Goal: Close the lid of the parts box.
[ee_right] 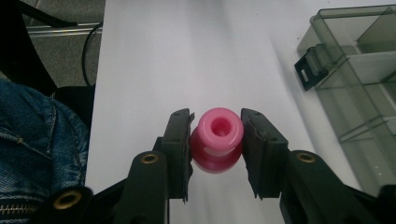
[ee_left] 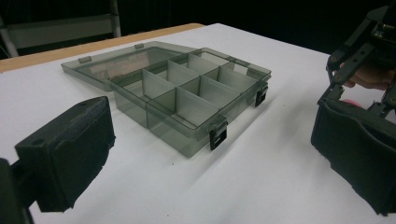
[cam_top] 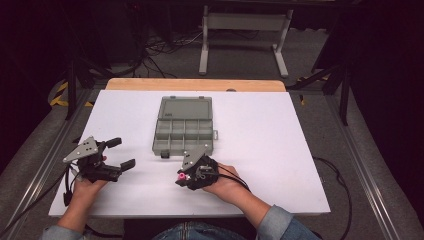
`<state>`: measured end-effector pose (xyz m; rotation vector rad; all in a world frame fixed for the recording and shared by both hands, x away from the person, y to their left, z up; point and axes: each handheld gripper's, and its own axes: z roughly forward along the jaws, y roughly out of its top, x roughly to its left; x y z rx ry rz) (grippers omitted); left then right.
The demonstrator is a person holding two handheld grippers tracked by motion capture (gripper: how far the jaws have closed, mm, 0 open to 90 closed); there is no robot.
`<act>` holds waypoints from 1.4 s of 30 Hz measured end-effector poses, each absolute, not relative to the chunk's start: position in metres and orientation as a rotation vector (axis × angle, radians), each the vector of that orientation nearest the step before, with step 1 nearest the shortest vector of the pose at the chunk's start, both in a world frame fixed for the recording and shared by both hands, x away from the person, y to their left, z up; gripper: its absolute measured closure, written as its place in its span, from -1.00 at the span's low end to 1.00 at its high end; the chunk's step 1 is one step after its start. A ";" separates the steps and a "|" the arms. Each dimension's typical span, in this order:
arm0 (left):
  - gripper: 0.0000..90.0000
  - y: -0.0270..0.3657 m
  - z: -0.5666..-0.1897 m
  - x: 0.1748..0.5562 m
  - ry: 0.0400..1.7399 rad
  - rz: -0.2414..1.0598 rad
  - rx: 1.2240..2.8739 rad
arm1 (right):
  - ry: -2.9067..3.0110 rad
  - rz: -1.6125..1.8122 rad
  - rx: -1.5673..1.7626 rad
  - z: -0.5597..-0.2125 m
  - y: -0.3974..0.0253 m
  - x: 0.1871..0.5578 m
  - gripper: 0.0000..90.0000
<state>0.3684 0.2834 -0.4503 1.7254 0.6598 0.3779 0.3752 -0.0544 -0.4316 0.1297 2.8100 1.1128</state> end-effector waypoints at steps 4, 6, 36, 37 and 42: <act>-0.99 0.283 -0.450 0.368 0.660 0.377 1.729 | 2.799 1.117 0.140 -0.426 -0.056 0.378 0.44; -0.99 0.283 -0.450 0.368 0.660 0.376 1.729 | 2.792 1.118 0.134 -0.423 -0.057 0.380 0.44; -0.99 0.283 -0.451 0.369 0.654 0.377 1.730 | 2.698 1.202 0.278 -0.389 -0.068 0.421 0.44; -0.99 0.283 -0.451 0.369 0.654 0.376 1.730 | 2.699 1.201 0.281 -0.389 -0.068 0.422 0.44; -0.99 0.283 -0.451 0.369 0.652 0.378 1.733 | 2.689 1.205 0.317 -0.390 -0.069 0.429 0.44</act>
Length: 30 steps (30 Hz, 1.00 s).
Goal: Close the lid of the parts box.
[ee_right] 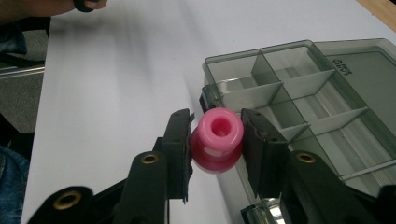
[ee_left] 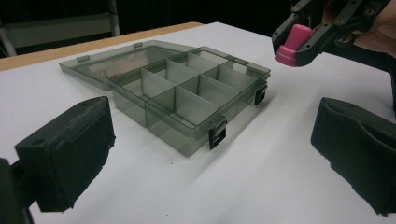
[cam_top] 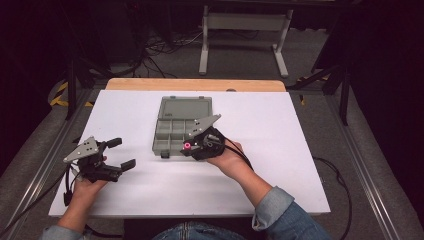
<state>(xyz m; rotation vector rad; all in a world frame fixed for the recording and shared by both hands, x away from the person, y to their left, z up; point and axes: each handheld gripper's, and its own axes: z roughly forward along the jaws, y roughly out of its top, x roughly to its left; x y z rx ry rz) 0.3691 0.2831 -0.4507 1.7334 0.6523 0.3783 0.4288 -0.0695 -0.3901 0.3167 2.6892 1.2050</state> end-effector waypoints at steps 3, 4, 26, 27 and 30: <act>-0.99 0.283 -0.451 0.369 0.652 0.378 1.733 | 2.683 1.208 0.329 -0.390 -0.070 0.431 0.44; -0.99 0.283 -0.451 0.369 0.656 0.373 1.730 | 2.681 1.207 0.335 -0.390 -0.069 0.434 0.44; -0.99 0.281 -0.451 0.369 0.653 0.370 1.740 | 2.648 1.173 0.448 -0.388 -0.066 0.458 0.44; -0.99 0.281 -0.451 0.369 0.654 0.370 1.738 | 2.646 1.171 0.455 -0.388 -0.066 0.459 0.44; -0.99 0.281 -0.451 0.369 0.653 0.368 1.737 | 2.644 1.162 0.469 -0.390 -0.065 0.464 0.44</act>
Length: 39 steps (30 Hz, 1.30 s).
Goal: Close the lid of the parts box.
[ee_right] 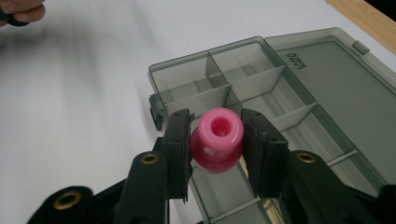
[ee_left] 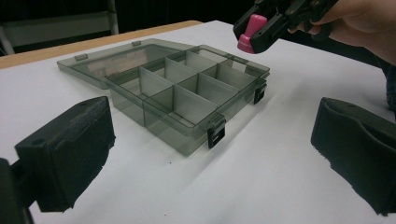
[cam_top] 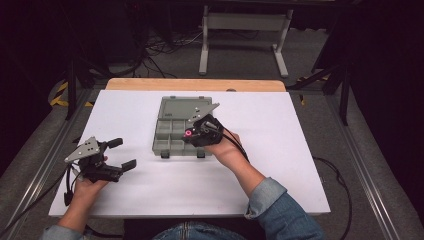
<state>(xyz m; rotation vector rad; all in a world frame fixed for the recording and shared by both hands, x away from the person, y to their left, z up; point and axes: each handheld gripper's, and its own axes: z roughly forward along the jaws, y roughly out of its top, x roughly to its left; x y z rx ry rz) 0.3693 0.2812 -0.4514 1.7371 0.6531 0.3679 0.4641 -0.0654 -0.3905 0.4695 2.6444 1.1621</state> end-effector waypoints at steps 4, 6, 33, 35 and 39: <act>-0.99 0.281 -0.452 0.370 0.650 0.371 1.742 | 2.638 1.160 0.495 -0.392 -0.066 0.470 0.44; -0.99 0.281 -0.452 0.370 0.651 0.371 1.743 | 2.638 1.159 0.502 -0.392 -0.067 0.471 0.44; -0.99 0.282 -0.451 0.369 0.648 0.371 1.738 | 2.711 1.037 0.580 -0.418 -0.060 0.490 0.44; -0.99 0.282 -0.451 0.369 0.648 0.371 1.738 | 2.719 1.030 0.583 -0.419 -0.059 0.491 0.43; -0.99 0.282 -0.451 0.369 0.647 0.370 1.737 | 2.734 1.005 0.588 -0.423 -0.058 0.492 0.43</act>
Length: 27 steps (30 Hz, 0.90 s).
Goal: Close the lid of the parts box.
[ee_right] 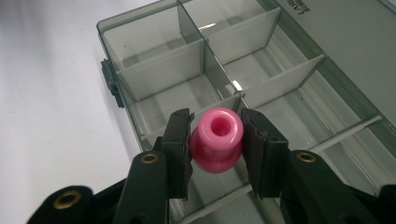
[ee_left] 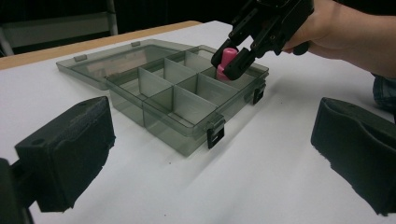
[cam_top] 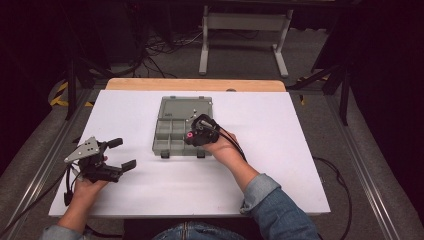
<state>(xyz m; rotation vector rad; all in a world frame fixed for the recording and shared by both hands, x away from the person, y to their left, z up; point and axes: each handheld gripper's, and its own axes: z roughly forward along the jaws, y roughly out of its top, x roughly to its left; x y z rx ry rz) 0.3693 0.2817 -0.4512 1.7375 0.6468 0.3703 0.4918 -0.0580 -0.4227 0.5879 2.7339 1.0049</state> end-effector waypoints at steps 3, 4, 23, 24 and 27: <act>-0.99 0.282 -0.451 0.369 0.648 0.372 1.736 | 2.742 0.995 0.590 -0.424 -0.058 0.492 0.43; -0.99 0.282 -0.451 0.369 0.649 0.373 1.736 | 2.750 0.988 0.591 -0.425 -0.057 0.492 0.43; -0.99 0.282 -0.451 0.369 0.648 0.372 1.736 | 2.808 0.932 0.605 -0.433 -0.054 0.493 0.43; -0.99 0.282 -0.451 0.369 0.648 0.372 1.736 | 2.809 0.926 0.604 -0.433 -0.054 0.493 0.43; -0.99 0.282 -0.451 0.369 0.648 0.371 1.736 | 2.815 0.924 0.601 -0.434 -0.053 0.493 0.43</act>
